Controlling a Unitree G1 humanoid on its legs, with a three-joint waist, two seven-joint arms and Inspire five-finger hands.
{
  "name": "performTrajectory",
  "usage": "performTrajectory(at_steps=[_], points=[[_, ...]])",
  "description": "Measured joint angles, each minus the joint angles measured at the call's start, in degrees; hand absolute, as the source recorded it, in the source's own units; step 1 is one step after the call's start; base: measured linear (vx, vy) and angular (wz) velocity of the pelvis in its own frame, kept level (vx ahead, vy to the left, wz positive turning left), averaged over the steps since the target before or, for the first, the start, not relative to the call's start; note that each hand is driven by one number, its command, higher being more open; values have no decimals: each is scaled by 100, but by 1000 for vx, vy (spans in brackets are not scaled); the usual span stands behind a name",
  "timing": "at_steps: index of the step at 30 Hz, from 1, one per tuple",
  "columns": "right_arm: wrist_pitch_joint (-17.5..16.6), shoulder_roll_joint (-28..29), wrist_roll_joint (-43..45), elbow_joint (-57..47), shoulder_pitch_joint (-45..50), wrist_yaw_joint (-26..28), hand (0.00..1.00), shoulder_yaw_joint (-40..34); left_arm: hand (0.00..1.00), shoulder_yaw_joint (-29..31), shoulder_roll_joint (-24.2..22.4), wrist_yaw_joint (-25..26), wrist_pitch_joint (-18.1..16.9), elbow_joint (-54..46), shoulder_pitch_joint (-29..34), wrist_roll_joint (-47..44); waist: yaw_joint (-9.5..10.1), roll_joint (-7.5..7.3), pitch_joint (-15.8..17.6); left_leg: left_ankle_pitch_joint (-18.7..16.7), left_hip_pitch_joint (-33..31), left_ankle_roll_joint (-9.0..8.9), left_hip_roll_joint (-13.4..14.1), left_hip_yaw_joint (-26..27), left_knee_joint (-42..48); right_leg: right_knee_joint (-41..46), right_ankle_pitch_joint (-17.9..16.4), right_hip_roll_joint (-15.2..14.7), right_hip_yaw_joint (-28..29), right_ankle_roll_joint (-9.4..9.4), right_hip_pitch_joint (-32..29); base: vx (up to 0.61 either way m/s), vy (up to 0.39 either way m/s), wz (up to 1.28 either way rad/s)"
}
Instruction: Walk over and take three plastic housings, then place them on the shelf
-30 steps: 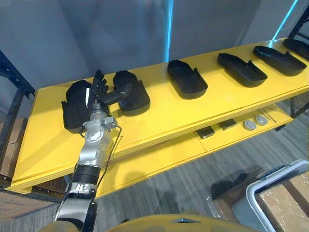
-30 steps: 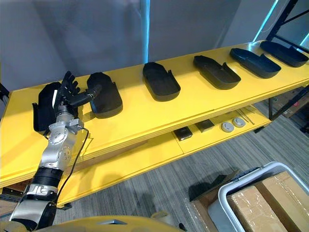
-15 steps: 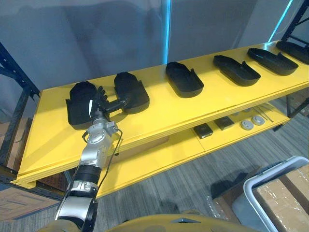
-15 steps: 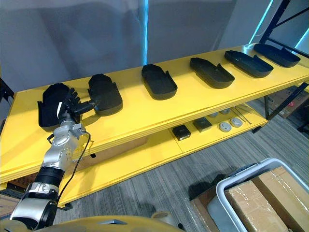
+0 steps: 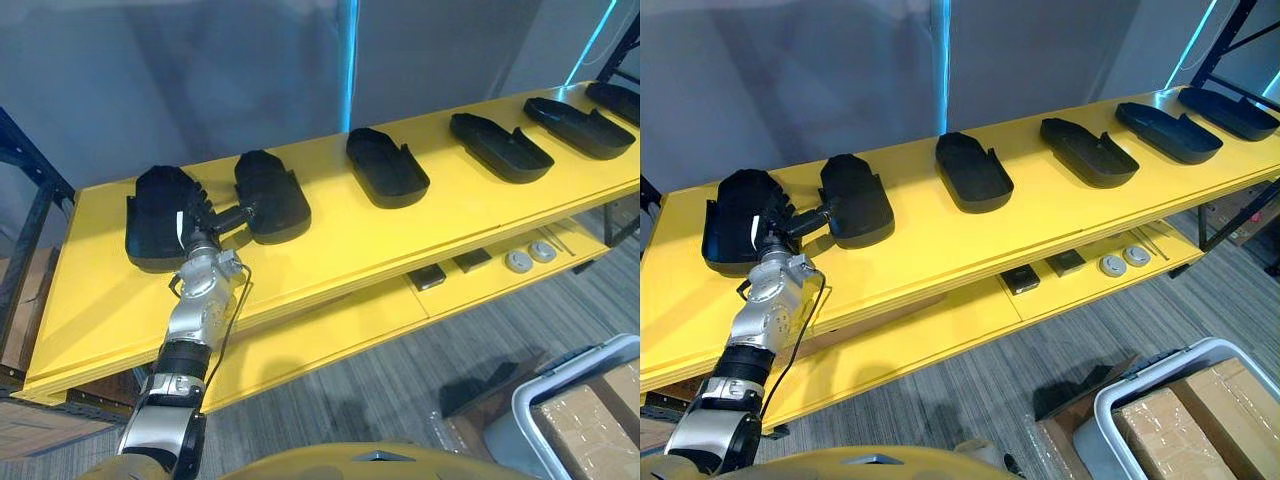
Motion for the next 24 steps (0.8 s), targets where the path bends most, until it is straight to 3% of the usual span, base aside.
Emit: performTrajectory(at_steps=[24], points=[[2, 2, 0, -5, 3, -10, 100, -12, 100, 121, -45, 102, 18, -168, 1, 0, 118, -24, 72, -18, 36, -7, 2, -37, -1, -59, 27, -8, -36, 60, 64, -13, -1, 0]])
